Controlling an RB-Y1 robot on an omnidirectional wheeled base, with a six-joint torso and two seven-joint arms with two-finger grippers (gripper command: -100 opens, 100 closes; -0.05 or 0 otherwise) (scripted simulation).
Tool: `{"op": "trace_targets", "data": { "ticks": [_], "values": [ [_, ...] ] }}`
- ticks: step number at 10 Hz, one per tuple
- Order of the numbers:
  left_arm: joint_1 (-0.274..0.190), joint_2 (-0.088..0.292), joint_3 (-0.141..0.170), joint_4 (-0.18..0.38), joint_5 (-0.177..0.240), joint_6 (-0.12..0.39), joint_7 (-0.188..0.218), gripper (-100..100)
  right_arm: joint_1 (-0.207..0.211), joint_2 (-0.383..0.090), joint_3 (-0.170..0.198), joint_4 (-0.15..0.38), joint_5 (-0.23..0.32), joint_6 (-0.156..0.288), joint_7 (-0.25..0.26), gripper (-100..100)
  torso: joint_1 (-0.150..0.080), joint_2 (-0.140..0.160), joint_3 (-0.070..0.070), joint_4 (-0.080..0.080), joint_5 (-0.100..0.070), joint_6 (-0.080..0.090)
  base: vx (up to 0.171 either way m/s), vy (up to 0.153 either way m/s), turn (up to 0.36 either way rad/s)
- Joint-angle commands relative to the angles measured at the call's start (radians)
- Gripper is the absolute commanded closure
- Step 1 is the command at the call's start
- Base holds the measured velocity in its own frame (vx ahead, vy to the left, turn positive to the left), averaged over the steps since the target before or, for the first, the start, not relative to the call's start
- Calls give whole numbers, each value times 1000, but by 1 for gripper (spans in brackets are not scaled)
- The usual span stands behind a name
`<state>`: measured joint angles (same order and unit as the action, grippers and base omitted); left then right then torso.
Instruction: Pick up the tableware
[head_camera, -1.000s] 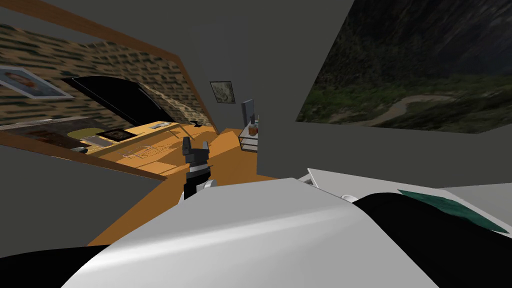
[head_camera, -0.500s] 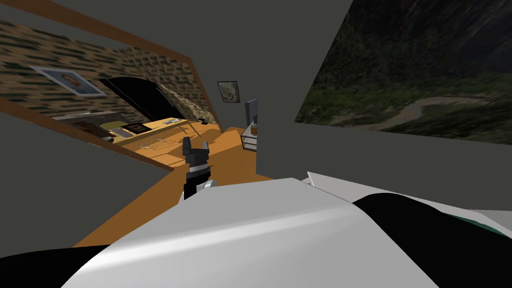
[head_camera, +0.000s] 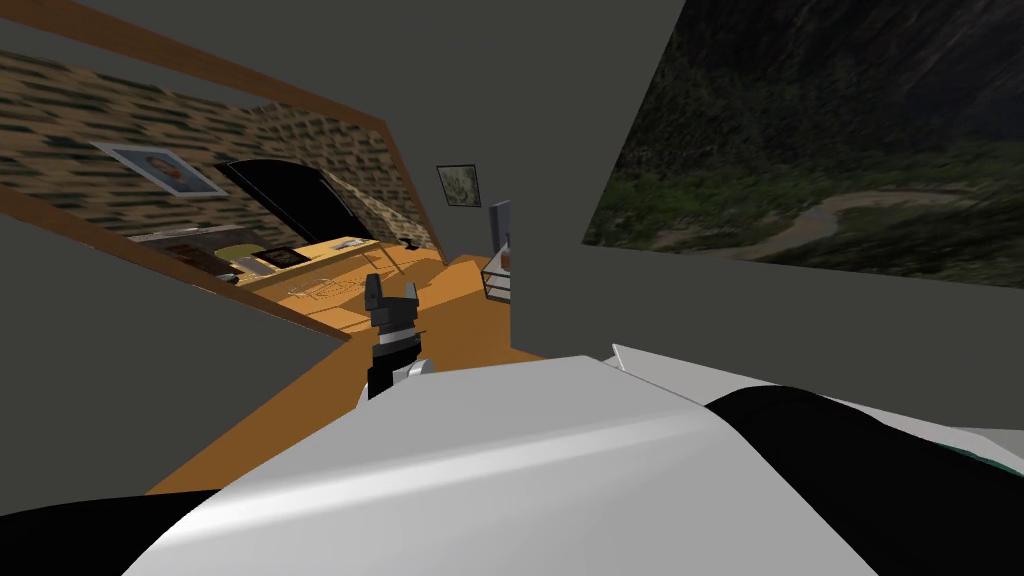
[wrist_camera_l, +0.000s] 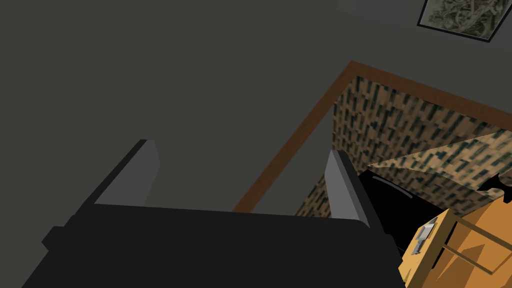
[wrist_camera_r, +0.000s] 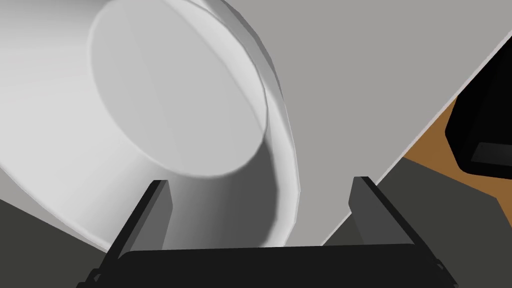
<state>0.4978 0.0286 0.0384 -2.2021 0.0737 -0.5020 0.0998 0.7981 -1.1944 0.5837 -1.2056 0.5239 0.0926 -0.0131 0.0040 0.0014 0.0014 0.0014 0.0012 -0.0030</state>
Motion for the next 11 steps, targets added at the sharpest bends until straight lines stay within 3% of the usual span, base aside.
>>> {"op": "trace_targets", "data": {
  "ticks": [1, 2, 3, 4, 8, 9, 10, 11],
  "values": [
    [0, 0, 0, 0, 0, 0, 0, 0, -13, 35, 4, 27, 2, 0, 15, -100, 0, 0, 0, 0, 0, 0, 0, -76, 55],
    [0, 0, 0, 0, 0, 0, 0, 0, -22, 56, 8, 44, 3, 0, 23, -100, -1, 0, 0, 0, 0, 0, -2, -66, 66],
    [0, 0, 0, 0, 0, 0, 0, 0, -13, 47, 3, 31, 6, 3, 18, -100, -1, 1, 0, 0, 0, 0, 0, -27, 15],
    [0, 0, 0, 0, 0, 0, 0, 0, -13, 50, 2, 33, 7, 3, 20, 100, 1, 0, 0, 0, 0, 0, 0, -6, -1],
    [0, 0, 0, 0, 0, 0, 0, 0, -13, 50, 3, 32, 7, 2, 21, 100, 4, 1, 0, 0, 2, 0, 0, 0, 0],
    [0, 0, 0, 0, 0, 0, 0, 0, -13, 50, 3, 32, 7, 2, 21, 0, 5, 0, 0, 0, 2, 1, 0, 0, 0],
    [0, 0, 0, 0, 0, 0, 0, 0, -5, 14, 1, 11, 1, 0, 7, 100, 5, 0, 0, 0, 3, 1, 2, 51, -89],
    [0, 0, 0, 0, 0, 0, 0, 0, -1, 3, 0, 3, 1, 0, 3, 100, 8, 1, 0, 0, 4, 1, -4, 76, -70]
  ]
}}
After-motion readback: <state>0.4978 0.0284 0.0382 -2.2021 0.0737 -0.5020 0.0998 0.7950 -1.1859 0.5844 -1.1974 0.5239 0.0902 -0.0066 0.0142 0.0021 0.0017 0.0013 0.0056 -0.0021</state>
